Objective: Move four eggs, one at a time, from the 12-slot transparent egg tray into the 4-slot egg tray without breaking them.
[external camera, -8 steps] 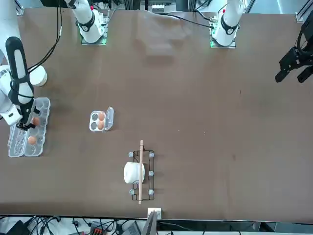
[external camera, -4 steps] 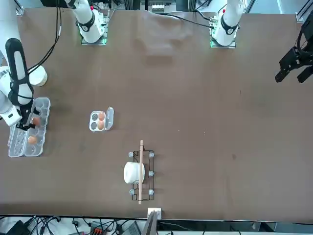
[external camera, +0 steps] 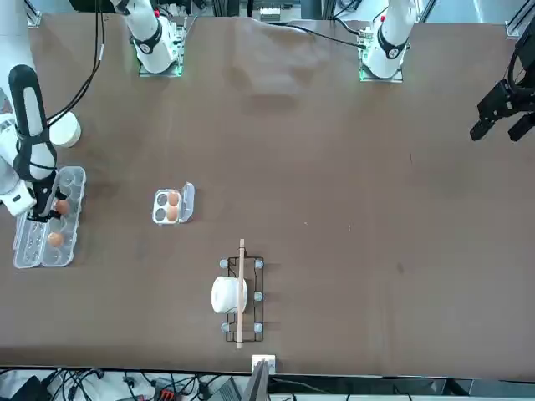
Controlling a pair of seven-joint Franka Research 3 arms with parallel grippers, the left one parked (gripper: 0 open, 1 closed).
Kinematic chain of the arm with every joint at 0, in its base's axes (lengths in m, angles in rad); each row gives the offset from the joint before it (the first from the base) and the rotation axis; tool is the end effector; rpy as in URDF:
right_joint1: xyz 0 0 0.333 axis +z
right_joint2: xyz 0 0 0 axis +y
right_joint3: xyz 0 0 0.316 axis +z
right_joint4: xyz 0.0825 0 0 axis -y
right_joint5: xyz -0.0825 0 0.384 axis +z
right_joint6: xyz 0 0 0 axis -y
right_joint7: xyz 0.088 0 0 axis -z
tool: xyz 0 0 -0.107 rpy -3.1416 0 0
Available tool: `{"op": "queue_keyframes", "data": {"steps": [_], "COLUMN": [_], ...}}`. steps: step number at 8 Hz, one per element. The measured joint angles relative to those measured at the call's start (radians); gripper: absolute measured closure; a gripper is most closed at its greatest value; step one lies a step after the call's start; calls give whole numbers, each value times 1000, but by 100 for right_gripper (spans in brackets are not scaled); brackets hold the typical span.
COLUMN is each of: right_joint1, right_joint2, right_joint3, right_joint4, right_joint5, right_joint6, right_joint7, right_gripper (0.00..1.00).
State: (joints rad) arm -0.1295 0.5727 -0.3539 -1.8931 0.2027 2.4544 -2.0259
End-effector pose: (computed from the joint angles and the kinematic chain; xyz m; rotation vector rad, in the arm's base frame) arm 0.5684 -0.2852 0.2182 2.3218 2.0407 -0.0687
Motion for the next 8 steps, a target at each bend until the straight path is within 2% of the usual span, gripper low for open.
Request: {"op": "queue_keyframes", "data": {"steps": [4,6,8], "right_joint1": [-3,-4,-2], "right_joint2": [-13,-68,-138], "right_joint3": [-2,-2,-1], "right_joint4": [15,39,42], "right_joint5": [33,53,57], "right_joint6": [-38,-154,-269], "right_joint7": [-3,17,141], "right_gripper": [44,44,44]}}
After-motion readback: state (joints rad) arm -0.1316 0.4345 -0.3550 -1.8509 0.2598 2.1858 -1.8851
